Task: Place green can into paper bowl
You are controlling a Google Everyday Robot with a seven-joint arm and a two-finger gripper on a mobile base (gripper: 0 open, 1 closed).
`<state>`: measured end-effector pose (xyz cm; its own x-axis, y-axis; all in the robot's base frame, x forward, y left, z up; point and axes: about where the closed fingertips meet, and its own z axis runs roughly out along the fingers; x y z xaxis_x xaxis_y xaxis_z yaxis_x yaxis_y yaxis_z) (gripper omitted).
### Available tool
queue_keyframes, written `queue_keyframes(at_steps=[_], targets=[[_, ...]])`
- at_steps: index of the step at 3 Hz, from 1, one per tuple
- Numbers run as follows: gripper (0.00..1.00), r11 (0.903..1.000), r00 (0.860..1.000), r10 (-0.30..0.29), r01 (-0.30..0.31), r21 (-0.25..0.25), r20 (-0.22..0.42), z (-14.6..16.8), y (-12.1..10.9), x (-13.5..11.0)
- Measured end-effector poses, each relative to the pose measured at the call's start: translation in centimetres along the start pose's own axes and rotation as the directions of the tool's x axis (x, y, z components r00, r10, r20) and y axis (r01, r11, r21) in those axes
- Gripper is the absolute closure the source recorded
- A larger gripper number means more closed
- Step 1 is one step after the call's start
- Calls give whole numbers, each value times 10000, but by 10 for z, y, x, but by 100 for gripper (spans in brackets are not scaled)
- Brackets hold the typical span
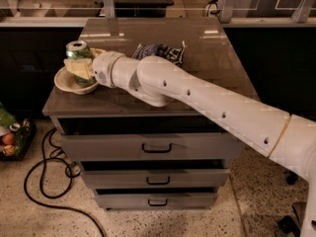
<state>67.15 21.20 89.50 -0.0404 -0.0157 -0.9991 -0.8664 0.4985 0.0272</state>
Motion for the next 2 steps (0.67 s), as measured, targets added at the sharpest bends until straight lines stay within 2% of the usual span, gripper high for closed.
queue_keyframes(at_steps=[1, 2], targets=[[12, 10000, 10000, -2, 2, -30, 3, 1, 2, 0], [0, 10000, 10000, -4, 4, -59, 5, 2, 3, -1]])
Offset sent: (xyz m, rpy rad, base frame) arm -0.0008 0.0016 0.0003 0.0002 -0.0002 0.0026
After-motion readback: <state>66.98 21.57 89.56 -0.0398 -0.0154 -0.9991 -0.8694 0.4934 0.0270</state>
